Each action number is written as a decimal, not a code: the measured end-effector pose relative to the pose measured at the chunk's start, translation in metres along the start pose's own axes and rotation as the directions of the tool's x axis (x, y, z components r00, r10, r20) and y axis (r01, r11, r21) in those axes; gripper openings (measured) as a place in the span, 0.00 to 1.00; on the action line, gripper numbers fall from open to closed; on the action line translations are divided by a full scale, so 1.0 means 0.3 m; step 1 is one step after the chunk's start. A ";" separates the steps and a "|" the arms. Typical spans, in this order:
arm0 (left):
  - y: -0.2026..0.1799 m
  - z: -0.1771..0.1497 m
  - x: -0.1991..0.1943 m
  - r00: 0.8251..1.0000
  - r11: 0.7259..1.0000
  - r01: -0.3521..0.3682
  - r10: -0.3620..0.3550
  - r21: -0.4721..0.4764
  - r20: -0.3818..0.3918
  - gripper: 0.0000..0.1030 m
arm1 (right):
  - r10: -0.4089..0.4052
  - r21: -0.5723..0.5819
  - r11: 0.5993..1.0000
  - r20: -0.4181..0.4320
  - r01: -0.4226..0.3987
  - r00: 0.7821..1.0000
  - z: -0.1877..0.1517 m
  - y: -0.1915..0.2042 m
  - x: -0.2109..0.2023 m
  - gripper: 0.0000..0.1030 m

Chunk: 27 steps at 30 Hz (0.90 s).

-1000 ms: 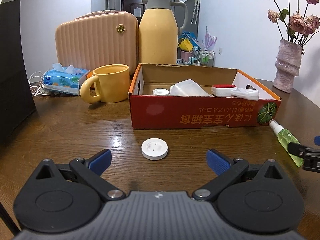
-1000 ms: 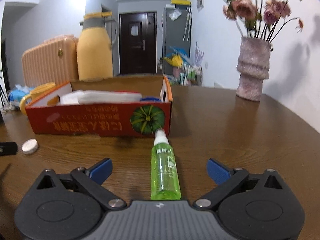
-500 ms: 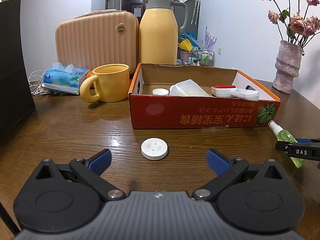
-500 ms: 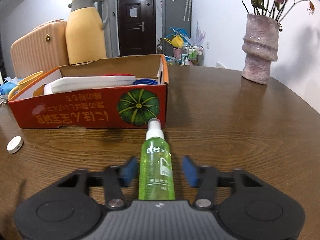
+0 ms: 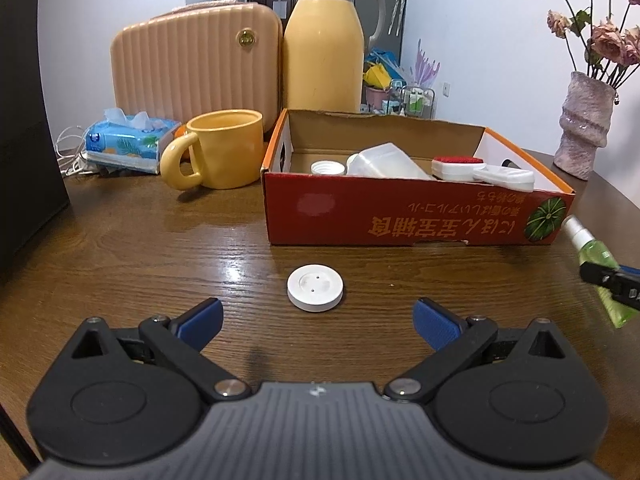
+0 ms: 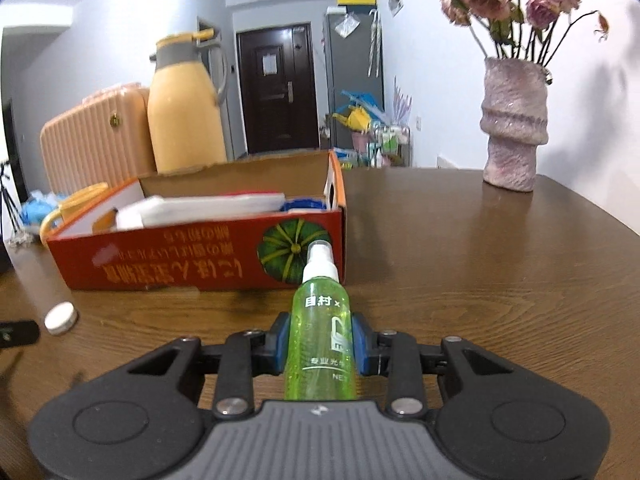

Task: Organize rigid objects
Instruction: 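Grasp the white round cap with the left tool while the right tool holds the bottle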

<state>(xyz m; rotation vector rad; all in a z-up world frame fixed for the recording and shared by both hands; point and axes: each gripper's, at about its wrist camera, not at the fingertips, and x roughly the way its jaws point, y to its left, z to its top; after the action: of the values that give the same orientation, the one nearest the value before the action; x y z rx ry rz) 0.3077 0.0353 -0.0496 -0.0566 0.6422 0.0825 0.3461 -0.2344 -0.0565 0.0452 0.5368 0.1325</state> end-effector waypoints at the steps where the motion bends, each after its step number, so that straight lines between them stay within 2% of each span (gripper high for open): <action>1: 0.003 0.003 0.008 1.000 1.000 -0.001 0.001 -0.003 -0.007 1.00 | 0.001 0.005 1.000 0.013 -0.001 1.000 0.001 0.000 -0.009 0.29; 16: 0.037 0.038 0.137 0.995 0.999 -0.038 0.036 -0.015 -0.093 1.00 | 0.019 0.024 0.999 0.086 -0.022 0.996 -0.001 0.019 -0.069 0.29; 20: 0.032 0.045 0.154 0.995 0.999 -0.046 0.046 -0.007 -0.094 1.00 | 0.023 0.025 0.999 0.095 -0.026 0.995 -0.004 0.024 -0.078 0.29; 25: 0.022 0.049 0.174 0.994 0.999 -0.052 0.052 0.007 -0.095 0.88 | 0.030 0.023 0.999 0.101 -0.033 0.994 -0.007 0.034 -0.086 0.29; 27: 0.021 0.051 0.182 0.994 0.999 -0.043 0.043 0.006 -0.103 0.75 | 0.033 0.020 0.999 0.104 -0.035 0.994 -0.008 0.038 -0.088 0.29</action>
<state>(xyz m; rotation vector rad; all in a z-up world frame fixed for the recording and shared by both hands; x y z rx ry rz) 0.3597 0.0460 -0.0702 -0.0434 0.7468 0.1205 0.3212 -0.2266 -0.0443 0.0818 0.4339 0.1569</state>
